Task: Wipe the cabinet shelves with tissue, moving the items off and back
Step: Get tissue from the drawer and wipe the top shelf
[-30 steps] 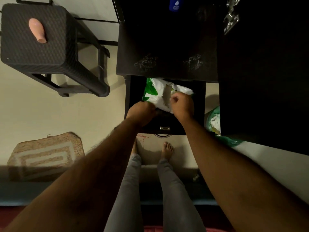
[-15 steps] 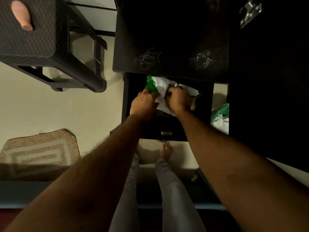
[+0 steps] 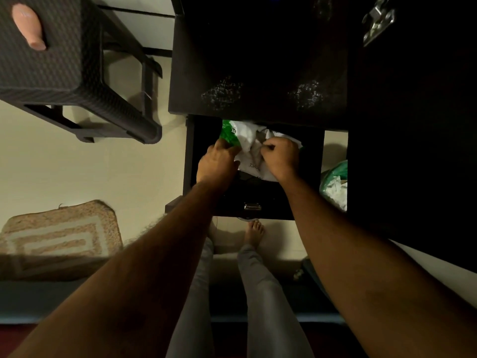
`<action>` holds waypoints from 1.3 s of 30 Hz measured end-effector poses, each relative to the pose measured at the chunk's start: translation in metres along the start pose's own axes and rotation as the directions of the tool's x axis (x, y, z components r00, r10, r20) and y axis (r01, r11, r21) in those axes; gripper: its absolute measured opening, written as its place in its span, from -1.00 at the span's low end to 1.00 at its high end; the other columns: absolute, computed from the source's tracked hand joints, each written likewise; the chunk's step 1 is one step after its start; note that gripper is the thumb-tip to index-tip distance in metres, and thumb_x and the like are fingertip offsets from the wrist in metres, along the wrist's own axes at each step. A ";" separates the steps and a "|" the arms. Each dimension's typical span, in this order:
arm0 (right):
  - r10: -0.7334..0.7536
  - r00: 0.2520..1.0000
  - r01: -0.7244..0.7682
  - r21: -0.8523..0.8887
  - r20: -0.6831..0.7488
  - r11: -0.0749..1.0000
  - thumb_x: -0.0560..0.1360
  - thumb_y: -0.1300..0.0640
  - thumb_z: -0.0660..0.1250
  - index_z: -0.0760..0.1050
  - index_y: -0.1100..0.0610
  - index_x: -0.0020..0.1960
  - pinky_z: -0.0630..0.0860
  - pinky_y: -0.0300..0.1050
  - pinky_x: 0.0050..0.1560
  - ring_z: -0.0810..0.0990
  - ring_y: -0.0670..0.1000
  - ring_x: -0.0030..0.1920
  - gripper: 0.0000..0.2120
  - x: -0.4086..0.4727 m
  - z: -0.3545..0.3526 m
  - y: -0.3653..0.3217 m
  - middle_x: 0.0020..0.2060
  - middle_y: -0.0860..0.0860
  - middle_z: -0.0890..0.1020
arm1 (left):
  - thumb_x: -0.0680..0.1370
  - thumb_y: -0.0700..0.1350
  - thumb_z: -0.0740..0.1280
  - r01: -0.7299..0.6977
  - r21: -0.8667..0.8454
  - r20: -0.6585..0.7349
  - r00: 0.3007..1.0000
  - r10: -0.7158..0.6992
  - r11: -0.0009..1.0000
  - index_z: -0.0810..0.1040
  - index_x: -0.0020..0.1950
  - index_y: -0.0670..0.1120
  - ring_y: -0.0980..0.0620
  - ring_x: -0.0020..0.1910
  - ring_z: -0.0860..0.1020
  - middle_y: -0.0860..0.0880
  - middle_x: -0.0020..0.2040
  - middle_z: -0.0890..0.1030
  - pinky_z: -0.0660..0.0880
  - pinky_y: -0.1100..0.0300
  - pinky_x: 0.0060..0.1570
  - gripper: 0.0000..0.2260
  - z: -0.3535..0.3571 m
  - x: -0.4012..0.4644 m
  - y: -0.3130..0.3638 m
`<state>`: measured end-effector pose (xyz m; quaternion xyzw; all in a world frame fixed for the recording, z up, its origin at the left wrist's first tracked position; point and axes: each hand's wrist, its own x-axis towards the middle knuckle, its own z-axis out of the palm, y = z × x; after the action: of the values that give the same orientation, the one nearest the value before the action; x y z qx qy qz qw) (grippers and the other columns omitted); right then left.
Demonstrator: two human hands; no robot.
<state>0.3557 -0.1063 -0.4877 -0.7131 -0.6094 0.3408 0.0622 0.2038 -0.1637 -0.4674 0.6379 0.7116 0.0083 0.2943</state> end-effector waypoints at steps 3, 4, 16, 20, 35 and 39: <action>0.024 1.000 -0.025 0.066 0.012 0.997 0.47 0.24 0.33 0.66 0.14 -0.10 0.43 -0.23 -0.22 0.55 -0.05 -0.23 -0.88 -0.001 -0.008 0.004 -0.24 -0.03 0.64 | 0.60 -0.03 0.30 0.018 -0.056 -0.045 0.999 -0.021 0.998 0.50 0.35 0.02 -0.09 0.20 0.50 -0.11 0.32 0.45 0.53 0.04 0.14 -0.69 -0.002 0.000 0.006; 0.043 0.999 -0.044 0.076 0.016 0.996 0.47 0.24 0.34 0.64 0.14 -0.09 0.42 -0.25 -0.21 0.55 -0.06 -0.22 -0.89 0.000 -0.009 0.007 -0.23 -0.03 0.63 | 0.61 -0.04 0.29 0.016 -0.088 -0.062 0.998 -0.021 0.996 0.52 0.32 0.01 -0.08 0.15 0.54 -0.11 0.28 0.49 0.55 0.05 0.08 -0.72 -0.003 0.000 0.010; 0.116 0.993 -0.114 0.237 0.006 0.965 0.41 0.33 0.32 0.57 0.01 -0.14 0.59 -0.05 -0.13 0.64 0.02 -0.14 -0.78 0.003 -0.003 0.022 -0.14 -0.03 0.66 | 0.58 -0.07 0.26 0.204 -0.202 0.162 0.972 -0.173 0.958 0.54 0.31 0.05 -0.21 0.13 0.56 -0.17 0.15 0.61 0.50 -0.01 0.05 -0.70 0.004 0.014 0.040; -0.179 0.983 0.178 -0.062 -0.027 0.982 0.44 0.20 0.38 0.55 0.19 -0.07 0.30 -0.18 -0.18 0.58 0.15 -0.08 -0.91 -0.018 -0.005 0.015 -0.09 0.13 0.63 | 0.58 -0.11 0.25 0.228 -0.282 0.125 0.972 -0.199 0.932 0.60 0.23 0.05 -0.19 0.08 0.60 -0.14 0.10 0.64 0.56 0.00 0.02 -0.73 0.002 0.012 0.040; -0.214 0.977 0.210 -0.199 0.002 0.957 0.55 0.20 0.24 0.57 0.23 0.01 0.39 -0.09 -0.08 0.57 0.19 0.03 -0.84 -0.013 -0.003 0.018 0.00 0.19 0.61 | 0.59 -0.02 0.23 0.126 -0.032 0.322 0.940 -0.109 0.991 0.45 0.38 0.11 -0.17 0.23 0.50 -0.16 0.27 0.54 0.42 0.04 0.07 -0.65 0.004 0.002 0.046; -0.078 0.992 0.093 0.154 -0.097 0.984 0.51 0.27 0.30 0.57 0.27 -0.06 0.35 -0.22 -0.14 0.58 0.10 -0.09 -0.91 -0.014 -0.008 0.013 -0.11 0.17 0.64 | 0.58 0.05 0.26 0.123 -0.013 0.348 0.931 -0.111 0.992 0.45 0.37 0.10 -0.19 0.26 0.49 -0.16 0.27 0.53 0.43 0.01 0.13 -0.65 0.005 0.001 0.042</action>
<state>0.3706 -0.1203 -0.4826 -0.6938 -0.6071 0.3526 0.1606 0.2444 -0.1572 -0.4557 0.5806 0.6851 -0.1096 0.4261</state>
